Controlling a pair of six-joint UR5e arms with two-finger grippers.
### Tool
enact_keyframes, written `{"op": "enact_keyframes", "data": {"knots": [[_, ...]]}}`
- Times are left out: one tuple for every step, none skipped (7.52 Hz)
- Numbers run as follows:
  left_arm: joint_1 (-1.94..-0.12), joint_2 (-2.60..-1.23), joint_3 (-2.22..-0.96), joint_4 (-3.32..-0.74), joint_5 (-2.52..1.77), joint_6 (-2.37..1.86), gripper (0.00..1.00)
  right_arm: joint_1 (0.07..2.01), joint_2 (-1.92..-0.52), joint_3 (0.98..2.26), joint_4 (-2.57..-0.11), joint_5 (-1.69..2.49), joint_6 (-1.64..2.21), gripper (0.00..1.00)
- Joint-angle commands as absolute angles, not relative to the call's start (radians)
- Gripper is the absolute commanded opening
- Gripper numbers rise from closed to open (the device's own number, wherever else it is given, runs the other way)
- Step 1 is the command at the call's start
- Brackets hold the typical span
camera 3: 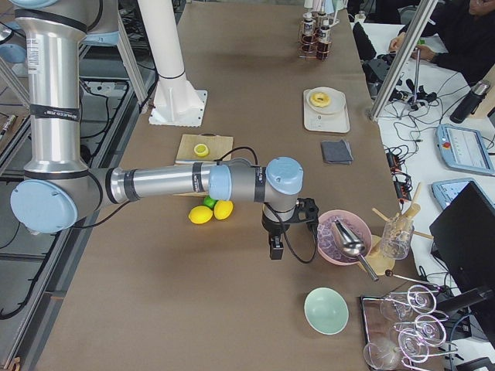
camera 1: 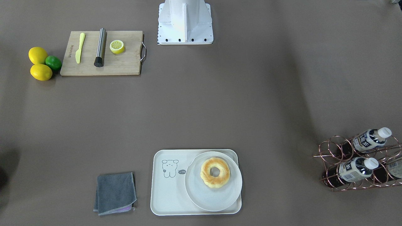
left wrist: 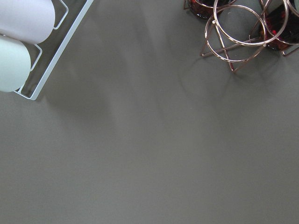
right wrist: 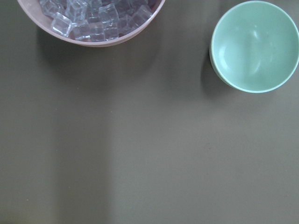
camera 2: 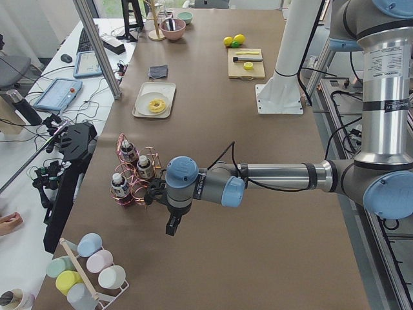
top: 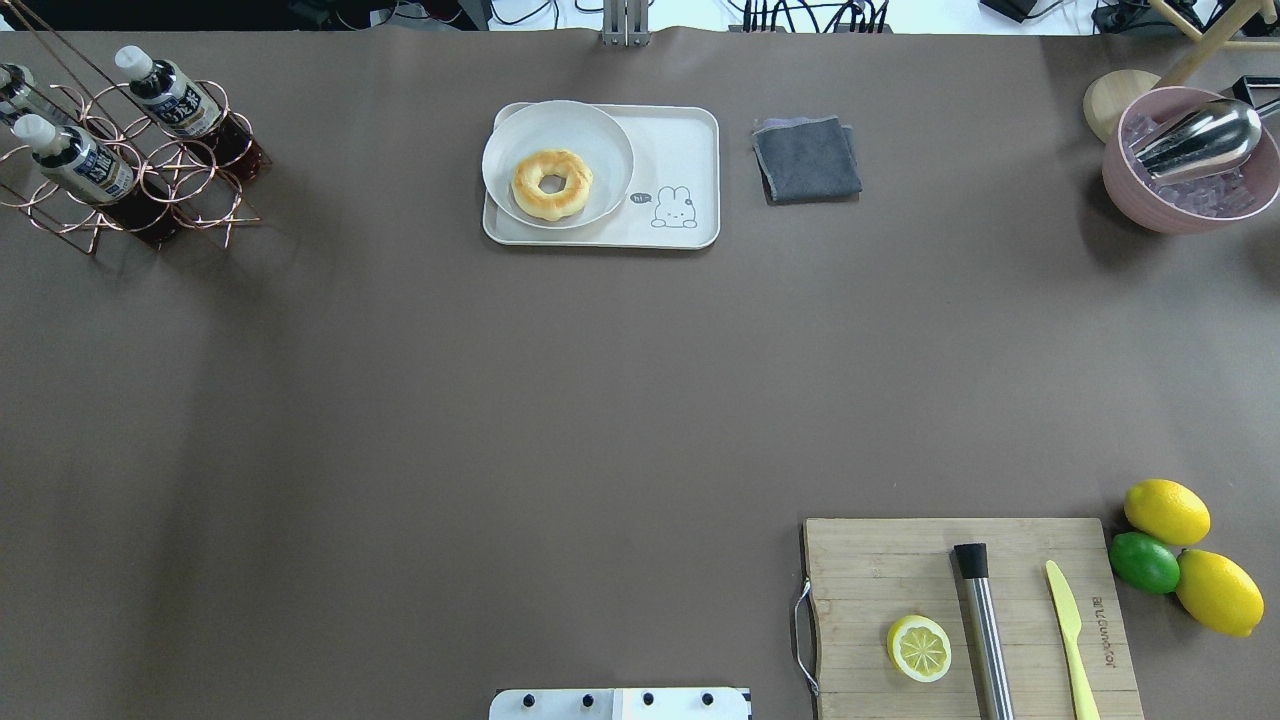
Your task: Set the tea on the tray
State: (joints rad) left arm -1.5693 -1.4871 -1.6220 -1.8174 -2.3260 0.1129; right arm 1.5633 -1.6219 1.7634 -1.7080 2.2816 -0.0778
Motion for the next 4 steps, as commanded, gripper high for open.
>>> {"op": "enact_keyframes", "data": {"knots": [[-1.568,-1.502,-1.623,-1.815,-2.321,0.11,0.99,1.607,-1.644,1.766,-1.709,2.29,-0.081,1.0],[-1.566,-1.503,-1.623,-1.819,-2.324,0.106,0.99,1.608,-1.644,1.766,-1.709,2.292,-0.081,1.0],[-1.562,-1.503,-1.626,-1.818,-2.327,0.104,0.99,1.608,-1.641,1.763,-1.704,2.292,-0.083,1.0],[-1.519,-1.503,-1.626,-1.819,-2.329,0.103,0.99,1.608,-1.641,1.764,-1.704,2.293,-0.083,1.0]]}}
